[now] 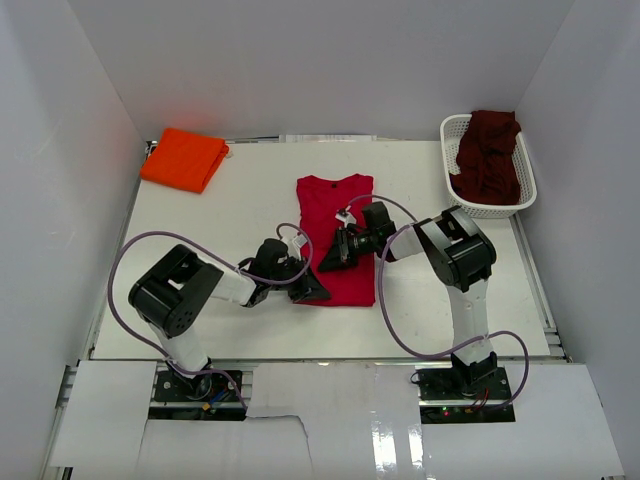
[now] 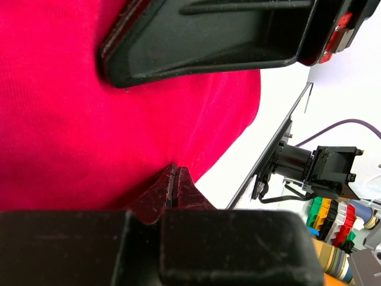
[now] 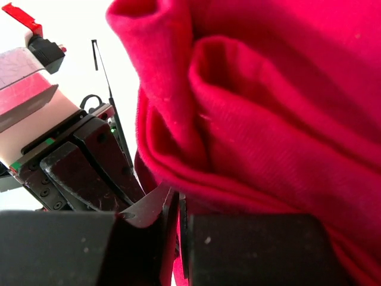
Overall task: Fold and stack the t-shirts
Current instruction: Fold the folded rectangular tshirt in 1/3 of the way
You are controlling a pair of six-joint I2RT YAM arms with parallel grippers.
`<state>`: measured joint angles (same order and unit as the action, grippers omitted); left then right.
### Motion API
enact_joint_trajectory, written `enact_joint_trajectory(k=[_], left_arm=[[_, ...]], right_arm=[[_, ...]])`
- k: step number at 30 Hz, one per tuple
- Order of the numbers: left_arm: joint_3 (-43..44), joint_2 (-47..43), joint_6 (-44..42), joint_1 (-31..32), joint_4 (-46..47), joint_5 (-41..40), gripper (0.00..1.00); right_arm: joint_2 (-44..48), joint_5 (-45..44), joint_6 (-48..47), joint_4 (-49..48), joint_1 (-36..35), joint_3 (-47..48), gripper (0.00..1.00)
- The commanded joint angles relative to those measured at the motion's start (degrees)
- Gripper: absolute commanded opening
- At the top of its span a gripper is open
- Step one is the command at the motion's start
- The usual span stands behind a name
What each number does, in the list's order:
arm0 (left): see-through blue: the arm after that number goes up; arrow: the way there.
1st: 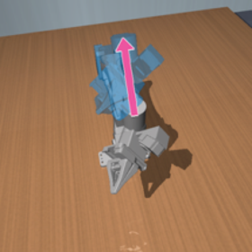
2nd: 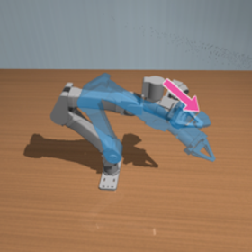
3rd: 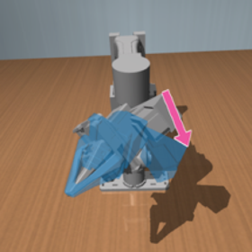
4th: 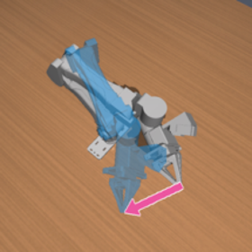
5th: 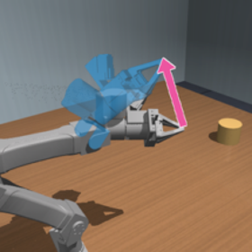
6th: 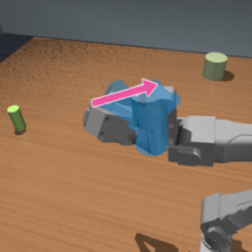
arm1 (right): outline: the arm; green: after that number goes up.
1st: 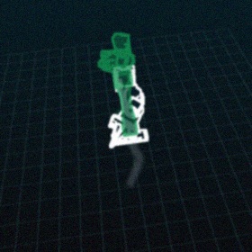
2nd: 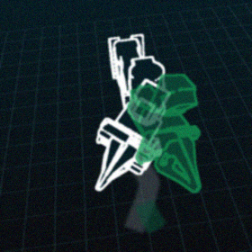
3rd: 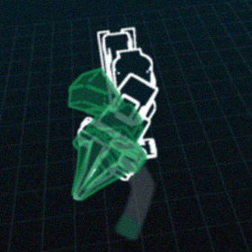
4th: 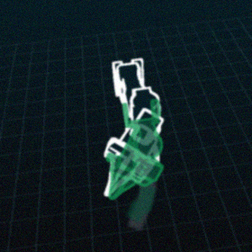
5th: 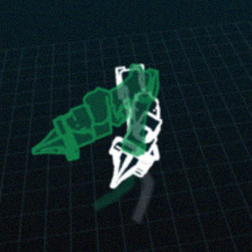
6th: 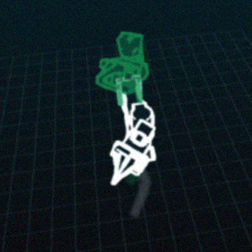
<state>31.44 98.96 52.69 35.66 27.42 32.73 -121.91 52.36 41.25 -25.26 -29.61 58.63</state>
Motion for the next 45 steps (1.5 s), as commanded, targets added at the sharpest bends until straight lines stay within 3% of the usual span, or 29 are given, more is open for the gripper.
enact_joint_trajectory(k=[1,12,26,30,35,39,42,45], left_arm=[[-1.21,0.97,-0.3,0.9,0.09,-1.79,0.0],[-0.77,4.32,0.05,2.4,1.06,-1.18,0.0],[-1.56,3.88,0.4,3.19,1.06,-0.83,0.0],[-1.65,3.87,0.57,3.45,0.97,-0.48,0.0],[-1.65,3.09,0.14,3.63,0.97,0.49,0.0],[-0.86,1.86,-1.79,3.54,-1.82,0.67,0.0],[-0.5,0.8,-3.11,3.54,-3.78,1.8,0.0],[-0.85,-0.78,-3.03,3.54,-4.65,2.6,0.0]], right_arm=[[-0.88,-0.94,-1.0,-4.01,-0.01,1.22,0.08],[-6.32,-2.08,-3.46,-0.86,2.0,9.38,0.08],[-16.86,-8.23,-16.46,28.04,4.82,44.51,0.08],[-18.98,-8.33,-17.17,31.32,6.31,52.27,0.08],[-13.37,-8.49,-18.92,34.64,8.6,51.59,0.08],[-5.99,-12.8,-22.7,39.22,10.7,43.27,0.12],[1.64,-12.81,-25.08,40.46,11.93,35.19,0.33],[5.88,-14.47,-28.07,42.03,12.11,29.98,0.43]])
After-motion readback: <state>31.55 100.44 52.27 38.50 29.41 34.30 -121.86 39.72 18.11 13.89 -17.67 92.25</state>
